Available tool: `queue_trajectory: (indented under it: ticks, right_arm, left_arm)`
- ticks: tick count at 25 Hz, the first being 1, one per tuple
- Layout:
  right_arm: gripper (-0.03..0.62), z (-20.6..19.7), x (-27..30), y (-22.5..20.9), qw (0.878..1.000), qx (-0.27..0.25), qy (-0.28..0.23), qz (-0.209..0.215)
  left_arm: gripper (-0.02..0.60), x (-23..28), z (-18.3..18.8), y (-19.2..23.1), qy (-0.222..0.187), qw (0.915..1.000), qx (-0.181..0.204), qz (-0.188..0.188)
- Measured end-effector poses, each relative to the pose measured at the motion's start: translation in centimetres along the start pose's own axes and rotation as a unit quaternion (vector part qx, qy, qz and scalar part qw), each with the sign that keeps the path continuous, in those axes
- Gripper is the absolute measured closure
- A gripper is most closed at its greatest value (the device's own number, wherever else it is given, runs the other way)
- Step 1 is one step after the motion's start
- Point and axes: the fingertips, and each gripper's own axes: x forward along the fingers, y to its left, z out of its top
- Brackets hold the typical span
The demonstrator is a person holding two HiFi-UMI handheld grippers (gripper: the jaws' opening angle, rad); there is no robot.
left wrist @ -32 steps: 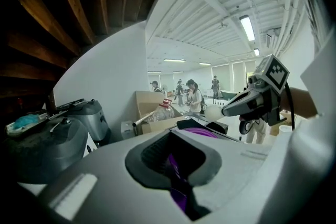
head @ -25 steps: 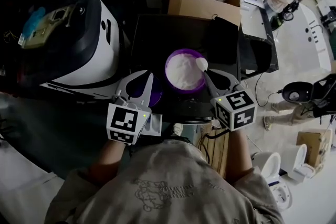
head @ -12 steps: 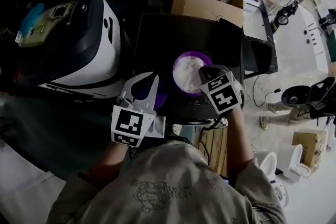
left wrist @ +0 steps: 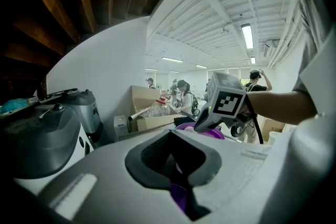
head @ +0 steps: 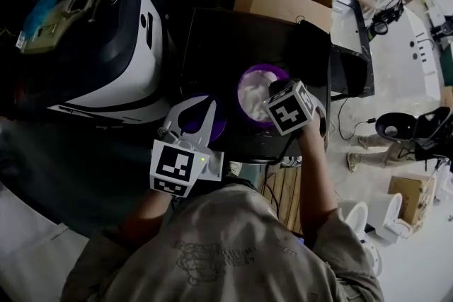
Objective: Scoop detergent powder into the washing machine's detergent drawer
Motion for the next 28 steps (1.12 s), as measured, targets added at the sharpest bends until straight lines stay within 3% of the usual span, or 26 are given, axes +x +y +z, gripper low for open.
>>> queue_trajectory:
  ticks: [11, 23, 28]
  right_arm:
    - [0.559, -0.1, 1.3, 1.7, 0.998, -0.015, 0.040, 0.044]
    - [0.559, 0.4, 1.3, 3.5, 0.991, 0.037, 0.022, 0.126]
    - [0.559, 0.5, 0.4, 3.3, 0.981, 0.095, -0.010, 0.170]
  left_arm:
    - [0.581, 0.0, -0.7, -0.4, 0.002, 0.9999, -0.010, -0.014]
    - [0.581, -0.9, -1.4, 0.8, 0.001, 0.9995, -0.030, -0.007]
    - [0.581, -1.2, -1.4, 0.8, -0.001, 0.9994, -0.034, -0.005]
